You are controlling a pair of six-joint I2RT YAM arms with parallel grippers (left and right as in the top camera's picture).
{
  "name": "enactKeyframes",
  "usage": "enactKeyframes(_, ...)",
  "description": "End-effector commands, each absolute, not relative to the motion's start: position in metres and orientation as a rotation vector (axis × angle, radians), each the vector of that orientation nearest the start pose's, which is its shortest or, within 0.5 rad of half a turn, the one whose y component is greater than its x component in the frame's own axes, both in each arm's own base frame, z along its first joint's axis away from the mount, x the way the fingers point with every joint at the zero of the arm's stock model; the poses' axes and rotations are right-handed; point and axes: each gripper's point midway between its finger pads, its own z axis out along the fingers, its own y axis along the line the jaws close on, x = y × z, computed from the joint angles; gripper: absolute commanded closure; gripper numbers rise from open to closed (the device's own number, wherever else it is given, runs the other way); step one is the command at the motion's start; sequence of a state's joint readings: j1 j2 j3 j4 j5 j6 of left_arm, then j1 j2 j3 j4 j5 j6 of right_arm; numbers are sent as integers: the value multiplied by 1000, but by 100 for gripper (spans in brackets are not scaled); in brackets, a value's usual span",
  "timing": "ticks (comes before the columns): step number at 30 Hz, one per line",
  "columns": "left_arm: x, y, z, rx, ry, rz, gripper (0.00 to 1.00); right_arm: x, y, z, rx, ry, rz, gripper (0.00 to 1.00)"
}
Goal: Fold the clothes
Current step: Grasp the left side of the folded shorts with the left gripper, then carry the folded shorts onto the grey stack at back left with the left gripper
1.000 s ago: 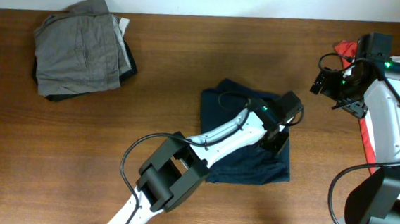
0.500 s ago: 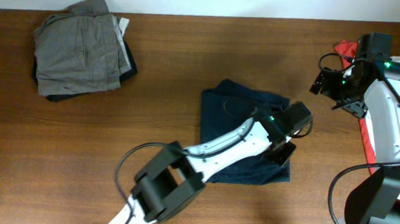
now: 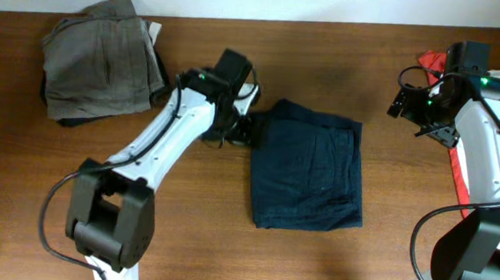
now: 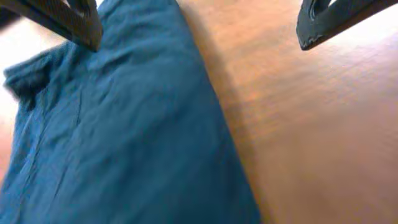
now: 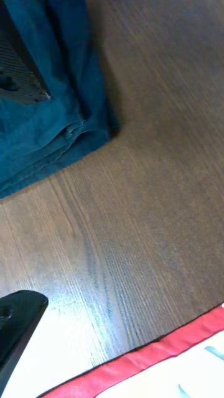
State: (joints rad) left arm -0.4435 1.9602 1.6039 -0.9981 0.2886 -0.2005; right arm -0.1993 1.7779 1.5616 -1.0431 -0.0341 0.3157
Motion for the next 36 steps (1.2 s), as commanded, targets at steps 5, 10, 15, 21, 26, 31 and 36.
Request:
enactKeyframes(5,318,-248,30,378,2915,-1085,5,396,-76,149,725,2721,60,1)
enactKeyframes(10,305,-258,9,263,2935,-1083,52,396,-76,149,725,2721,60,1)
enactKeyframes(15,325,-254,0,169,2918,-875,99,396,-76,149,725,2721,60,1)
enactKeyframes(21,415,-200,52,189,2760,-370,99,396,-76,149,725,2721,60,1)
enactKeyframes(26,484,-92,93,68,2587,64,99,396,-76,149,725,2721,60,1)
enactKeyframes(31,523,-19,132,66,2429,316,99,396,-76,149,725,2721,60,1)
enactKeyframes(36,557,-5,213,-32,2255,290,99,396,-76,149,725,2721,60,2)
